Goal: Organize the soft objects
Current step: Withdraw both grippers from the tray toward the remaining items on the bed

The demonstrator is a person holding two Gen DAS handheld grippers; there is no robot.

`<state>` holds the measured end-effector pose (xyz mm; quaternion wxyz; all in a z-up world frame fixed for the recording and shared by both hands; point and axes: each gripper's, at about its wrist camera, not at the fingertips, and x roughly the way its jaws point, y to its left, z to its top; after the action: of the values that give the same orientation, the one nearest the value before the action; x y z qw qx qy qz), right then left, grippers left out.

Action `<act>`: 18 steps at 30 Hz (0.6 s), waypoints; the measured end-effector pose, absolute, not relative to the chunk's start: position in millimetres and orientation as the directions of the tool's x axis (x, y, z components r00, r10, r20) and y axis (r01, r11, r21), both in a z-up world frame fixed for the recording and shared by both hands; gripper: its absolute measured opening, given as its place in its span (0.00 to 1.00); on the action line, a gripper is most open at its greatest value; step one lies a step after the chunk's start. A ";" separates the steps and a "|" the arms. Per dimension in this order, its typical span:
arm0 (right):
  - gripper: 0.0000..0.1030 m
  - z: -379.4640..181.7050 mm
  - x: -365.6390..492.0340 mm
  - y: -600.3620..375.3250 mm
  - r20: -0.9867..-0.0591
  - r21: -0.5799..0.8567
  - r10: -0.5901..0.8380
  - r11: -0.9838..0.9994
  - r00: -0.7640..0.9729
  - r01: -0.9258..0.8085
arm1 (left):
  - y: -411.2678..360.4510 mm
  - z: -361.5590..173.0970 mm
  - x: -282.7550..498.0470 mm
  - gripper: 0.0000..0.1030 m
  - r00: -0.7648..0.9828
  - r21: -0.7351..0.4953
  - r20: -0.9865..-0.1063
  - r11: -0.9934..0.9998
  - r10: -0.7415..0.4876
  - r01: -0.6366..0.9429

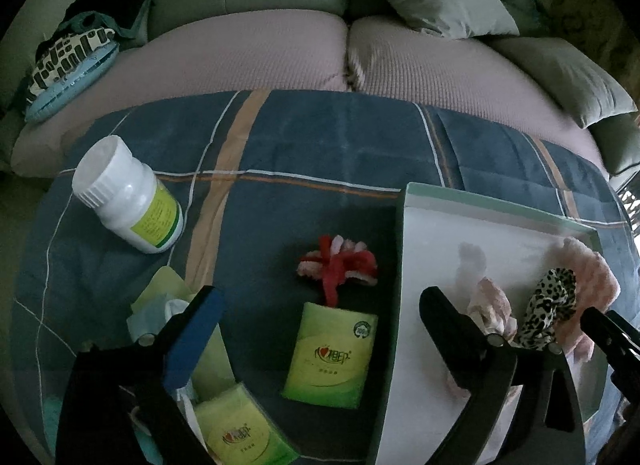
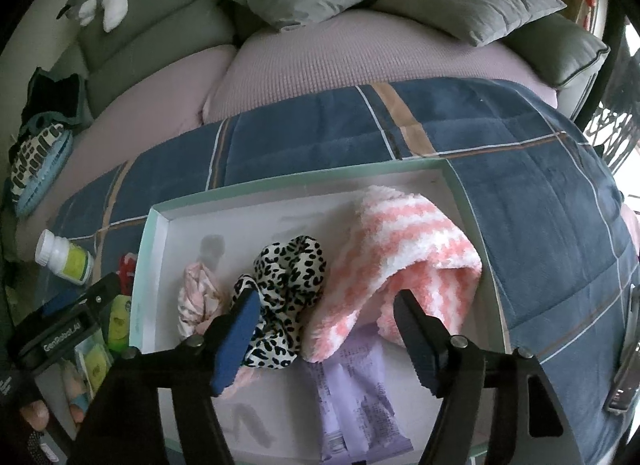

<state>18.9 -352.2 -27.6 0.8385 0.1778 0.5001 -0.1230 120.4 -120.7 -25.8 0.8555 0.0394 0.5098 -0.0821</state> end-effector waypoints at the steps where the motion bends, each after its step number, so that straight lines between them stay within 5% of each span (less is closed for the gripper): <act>1: 0.79 -28.0 19.1 -352.0 -0.883 0.173 -0.030 0.907 0.467 0.385 | -120.0 -25.7 120.1 0.96 0.465 -0.017 -0.879 0.983 -0.100 0.180; 7: 0.99 -27.3 19.0 -350.0 -0.884 0.163 -0.036 0.911 0.467 0.378 | -119.5 -26.8 121.4 0.96 0.458 -0.008 -0.884 0.984 -0.091 0.179; 18: 1.00 -8.3 17.4 -337.0 -0.858 0.165 -0.042 0.921 0.512 0.352 | -114.1 -16.6 117.0 0.96 0.462 -0.011 -0.881 0.979 -0.106 0.206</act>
<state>17.4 -337.0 -8.3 0.8544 0.1613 0.4803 -0.1152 117.0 -114.1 -16.6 0.8535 0.0485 0.5107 -0.0914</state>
